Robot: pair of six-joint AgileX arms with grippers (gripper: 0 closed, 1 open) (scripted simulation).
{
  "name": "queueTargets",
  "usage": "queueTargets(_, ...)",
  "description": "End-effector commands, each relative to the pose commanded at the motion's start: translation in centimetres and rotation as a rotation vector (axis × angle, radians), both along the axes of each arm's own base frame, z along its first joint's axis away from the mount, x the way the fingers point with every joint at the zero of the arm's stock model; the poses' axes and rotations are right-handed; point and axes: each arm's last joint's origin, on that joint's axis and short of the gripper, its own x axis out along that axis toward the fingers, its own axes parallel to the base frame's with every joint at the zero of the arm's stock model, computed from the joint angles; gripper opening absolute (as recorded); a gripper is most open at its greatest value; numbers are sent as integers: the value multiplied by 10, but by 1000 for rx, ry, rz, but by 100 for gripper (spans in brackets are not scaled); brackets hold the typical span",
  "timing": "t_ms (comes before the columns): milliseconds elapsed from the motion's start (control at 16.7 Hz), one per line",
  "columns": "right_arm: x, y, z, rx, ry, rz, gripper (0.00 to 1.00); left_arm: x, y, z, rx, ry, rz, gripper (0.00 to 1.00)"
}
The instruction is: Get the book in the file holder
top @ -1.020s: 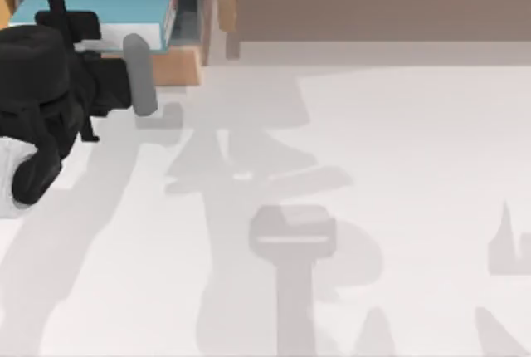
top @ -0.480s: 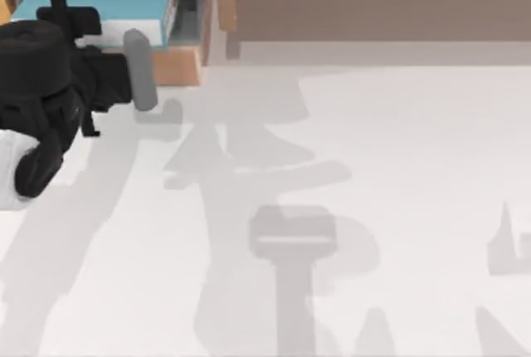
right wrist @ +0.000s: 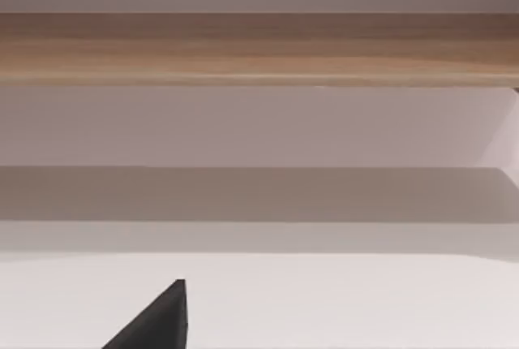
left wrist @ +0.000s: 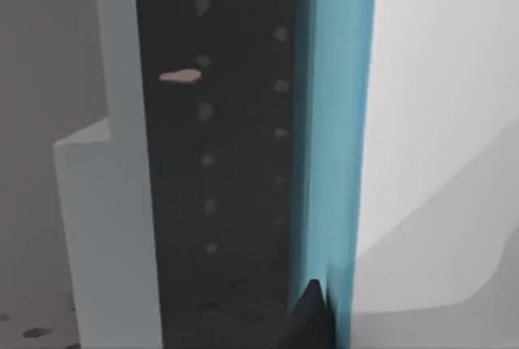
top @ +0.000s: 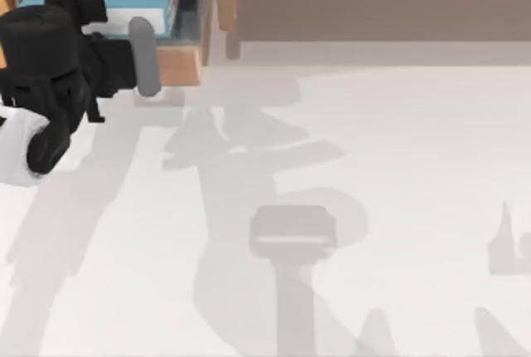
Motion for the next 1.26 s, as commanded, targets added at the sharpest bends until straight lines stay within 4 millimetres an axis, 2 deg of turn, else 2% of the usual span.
queueTargets(120,0,0,0,0,0,0,100,0,0,0,0,0,0,0)
queueTargets(900,0,0,0,0,0,0,100,0,0,0,0,0,0,98)
queueTargets(1260,0,0,0,0,0,0,100,0,0,0,0,0,0,100)
